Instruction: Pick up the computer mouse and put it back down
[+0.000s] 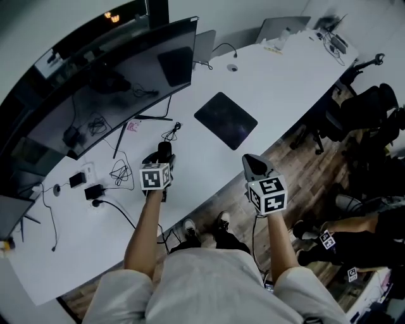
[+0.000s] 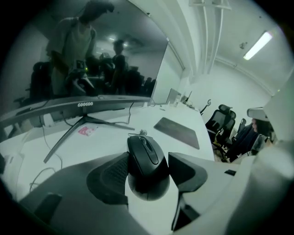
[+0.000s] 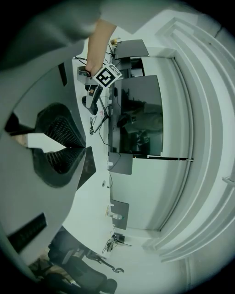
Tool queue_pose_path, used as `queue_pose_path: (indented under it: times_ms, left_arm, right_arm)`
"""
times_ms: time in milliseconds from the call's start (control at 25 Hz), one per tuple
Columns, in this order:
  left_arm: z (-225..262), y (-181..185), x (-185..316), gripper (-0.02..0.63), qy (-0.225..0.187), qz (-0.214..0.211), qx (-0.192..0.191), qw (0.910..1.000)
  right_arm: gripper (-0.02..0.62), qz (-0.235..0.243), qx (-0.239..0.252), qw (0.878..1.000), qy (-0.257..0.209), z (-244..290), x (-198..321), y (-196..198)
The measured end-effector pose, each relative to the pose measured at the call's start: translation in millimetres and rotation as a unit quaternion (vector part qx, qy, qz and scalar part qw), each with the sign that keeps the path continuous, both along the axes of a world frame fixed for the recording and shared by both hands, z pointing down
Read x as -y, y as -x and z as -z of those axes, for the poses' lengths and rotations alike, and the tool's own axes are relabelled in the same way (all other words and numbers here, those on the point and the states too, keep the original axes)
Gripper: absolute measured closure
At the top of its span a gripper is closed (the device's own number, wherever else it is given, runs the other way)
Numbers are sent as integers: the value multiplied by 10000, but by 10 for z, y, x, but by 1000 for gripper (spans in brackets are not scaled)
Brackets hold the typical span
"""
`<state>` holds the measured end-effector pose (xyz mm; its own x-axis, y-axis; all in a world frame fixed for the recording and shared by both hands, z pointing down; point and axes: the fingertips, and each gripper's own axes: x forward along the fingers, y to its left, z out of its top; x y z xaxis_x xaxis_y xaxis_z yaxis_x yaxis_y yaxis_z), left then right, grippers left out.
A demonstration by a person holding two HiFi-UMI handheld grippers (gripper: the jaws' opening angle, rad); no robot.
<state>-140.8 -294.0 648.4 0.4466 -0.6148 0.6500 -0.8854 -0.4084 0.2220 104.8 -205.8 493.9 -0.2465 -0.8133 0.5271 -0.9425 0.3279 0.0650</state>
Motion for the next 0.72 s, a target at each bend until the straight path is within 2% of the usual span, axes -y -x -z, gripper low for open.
queue_pose_path:
  times_ms: [240, 400, 720]
  left_arm:
    - [714, -288, 311, 330, -748, -431, -315, 9958]
    - [1095, -603, 520, 330, -1126, -607, -448, 9908]
    - [1408, -1600, 1117, 330, -1362, -979, -619, 9839]
  right_arm:
    - [580, -216, -28, 9993, -294, 219, 35, -122]
    - [580, -323, 3, 9987, -392, 276, 130, -344]
    - [580, -444, 143, 9977, -482, 363, 633, -1055]
